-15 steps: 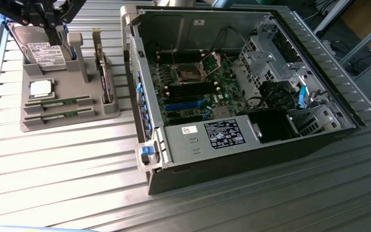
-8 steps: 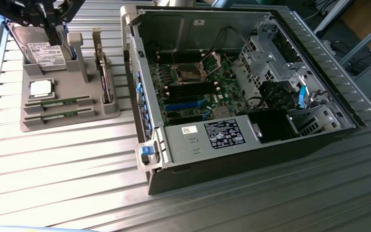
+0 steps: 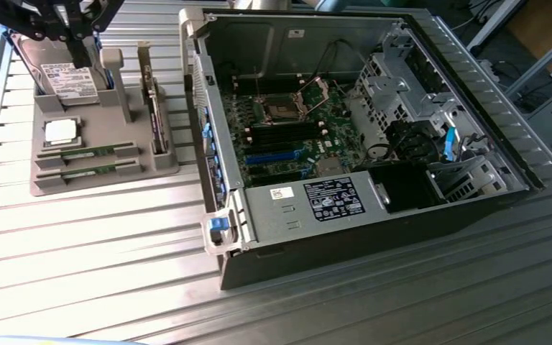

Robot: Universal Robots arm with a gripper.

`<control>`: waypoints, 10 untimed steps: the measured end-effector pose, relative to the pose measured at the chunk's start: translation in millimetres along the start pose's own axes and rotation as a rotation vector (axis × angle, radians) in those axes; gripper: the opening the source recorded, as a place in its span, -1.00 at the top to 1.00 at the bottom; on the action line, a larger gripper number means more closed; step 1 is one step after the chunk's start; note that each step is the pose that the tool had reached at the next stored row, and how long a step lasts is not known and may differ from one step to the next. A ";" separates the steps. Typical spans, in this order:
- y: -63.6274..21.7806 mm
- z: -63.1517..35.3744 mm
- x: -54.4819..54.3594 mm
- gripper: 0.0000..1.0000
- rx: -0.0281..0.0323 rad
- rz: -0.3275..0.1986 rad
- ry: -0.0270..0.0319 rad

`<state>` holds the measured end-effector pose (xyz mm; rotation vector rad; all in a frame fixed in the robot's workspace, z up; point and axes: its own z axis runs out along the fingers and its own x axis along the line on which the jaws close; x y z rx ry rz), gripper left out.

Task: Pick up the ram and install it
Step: 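Pick up the ram and move it above insertion slot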

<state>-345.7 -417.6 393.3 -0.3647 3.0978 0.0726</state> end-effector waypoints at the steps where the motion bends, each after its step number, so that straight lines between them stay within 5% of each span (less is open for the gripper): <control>1: 0.0 0.0 0.0 0.80 -0.0004 -0.017 0.0008; 10: 0.0 0.0 0.0 0.80 -0.0025 -0.111 0.0050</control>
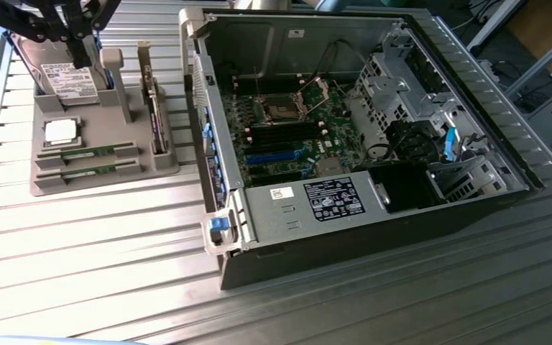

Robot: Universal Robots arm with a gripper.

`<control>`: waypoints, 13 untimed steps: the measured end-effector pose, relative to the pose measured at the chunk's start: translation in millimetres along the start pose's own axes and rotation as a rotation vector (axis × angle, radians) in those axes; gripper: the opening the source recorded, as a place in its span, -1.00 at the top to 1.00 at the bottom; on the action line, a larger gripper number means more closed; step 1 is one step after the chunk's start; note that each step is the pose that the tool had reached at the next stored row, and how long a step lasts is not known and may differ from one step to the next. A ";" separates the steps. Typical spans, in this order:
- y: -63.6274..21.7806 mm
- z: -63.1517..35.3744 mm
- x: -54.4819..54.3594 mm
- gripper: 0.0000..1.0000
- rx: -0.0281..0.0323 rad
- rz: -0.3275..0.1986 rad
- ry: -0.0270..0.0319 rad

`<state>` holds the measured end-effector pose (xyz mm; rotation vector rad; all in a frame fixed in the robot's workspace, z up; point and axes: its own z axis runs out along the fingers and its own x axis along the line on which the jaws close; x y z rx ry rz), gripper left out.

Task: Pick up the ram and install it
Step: 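Pick up the ram and move it above insertion slot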

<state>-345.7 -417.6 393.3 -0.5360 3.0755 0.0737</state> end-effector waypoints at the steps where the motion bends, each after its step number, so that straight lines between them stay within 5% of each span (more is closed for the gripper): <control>1: 0.0 0.0 0.0 0.80 -0.0003 -0.013 0.0006; 13: 0.0 0.0 0.0 0.80 -0.0023 -0.133 0.0062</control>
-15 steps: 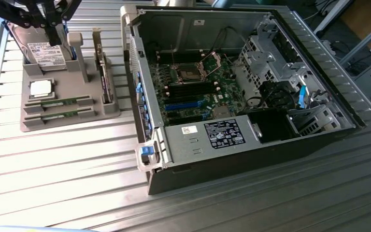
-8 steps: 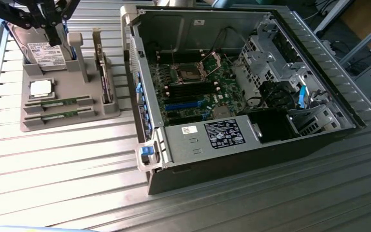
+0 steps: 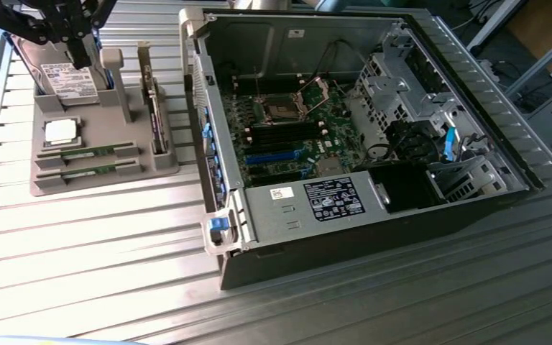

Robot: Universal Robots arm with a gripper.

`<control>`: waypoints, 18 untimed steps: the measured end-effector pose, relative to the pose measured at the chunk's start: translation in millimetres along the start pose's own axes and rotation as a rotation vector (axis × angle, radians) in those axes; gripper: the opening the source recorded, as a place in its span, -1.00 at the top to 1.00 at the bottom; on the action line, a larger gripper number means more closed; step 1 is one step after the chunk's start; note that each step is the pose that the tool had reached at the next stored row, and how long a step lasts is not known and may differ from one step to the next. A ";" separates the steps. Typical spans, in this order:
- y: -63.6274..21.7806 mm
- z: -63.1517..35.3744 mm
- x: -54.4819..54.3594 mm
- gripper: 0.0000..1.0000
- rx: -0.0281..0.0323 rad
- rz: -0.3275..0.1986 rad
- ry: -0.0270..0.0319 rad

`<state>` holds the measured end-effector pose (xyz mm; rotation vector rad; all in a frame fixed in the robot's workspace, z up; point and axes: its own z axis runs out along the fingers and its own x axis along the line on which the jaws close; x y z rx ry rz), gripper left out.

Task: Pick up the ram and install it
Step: 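Pick up the ram and move it above insertion slot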

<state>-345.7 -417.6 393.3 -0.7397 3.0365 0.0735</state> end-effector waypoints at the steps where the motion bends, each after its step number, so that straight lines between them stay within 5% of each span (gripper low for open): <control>1: 0.0 0.0 0.0 0.80 -0.0002 -0.006 0.0003; 18: 0.0 0.0 0.0 0.80 -0.0044 -0.173 0.0073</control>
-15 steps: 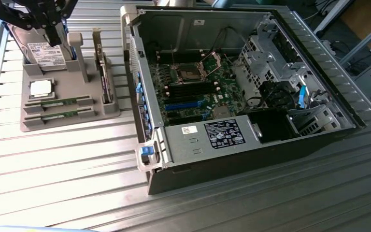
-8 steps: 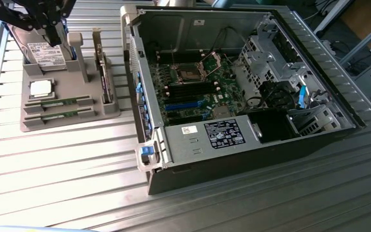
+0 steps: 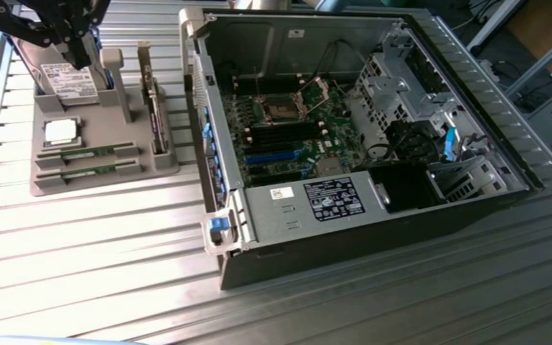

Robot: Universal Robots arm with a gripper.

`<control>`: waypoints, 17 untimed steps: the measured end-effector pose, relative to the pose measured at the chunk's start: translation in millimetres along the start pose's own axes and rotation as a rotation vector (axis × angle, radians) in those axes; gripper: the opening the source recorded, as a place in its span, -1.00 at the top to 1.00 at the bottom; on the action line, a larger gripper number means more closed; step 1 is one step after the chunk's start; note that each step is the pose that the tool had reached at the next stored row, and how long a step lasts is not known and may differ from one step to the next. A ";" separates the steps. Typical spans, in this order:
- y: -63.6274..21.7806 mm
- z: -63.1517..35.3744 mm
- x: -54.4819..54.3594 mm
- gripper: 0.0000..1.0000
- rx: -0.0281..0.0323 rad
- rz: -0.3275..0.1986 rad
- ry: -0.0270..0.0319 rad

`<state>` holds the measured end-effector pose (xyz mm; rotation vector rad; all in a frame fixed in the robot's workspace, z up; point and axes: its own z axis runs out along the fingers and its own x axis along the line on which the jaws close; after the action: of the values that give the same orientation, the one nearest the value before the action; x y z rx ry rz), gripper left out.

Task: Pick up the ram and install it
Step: 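Pick up the ram and move it above insertion slot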

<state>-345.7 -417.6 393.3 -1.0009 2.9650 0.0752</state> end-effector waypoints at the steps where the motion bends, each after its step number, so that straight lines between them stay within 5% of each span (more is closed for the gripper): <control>1: 0.0 0.0 0.0 0.80 -0.0003 -0.010 0.0005; 17: 0.0 0.0 0.0 0.80 -0.0040 -0.156 0.0066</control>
<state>-345.7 -417.6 393.3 -1.2305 2.8814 0.0764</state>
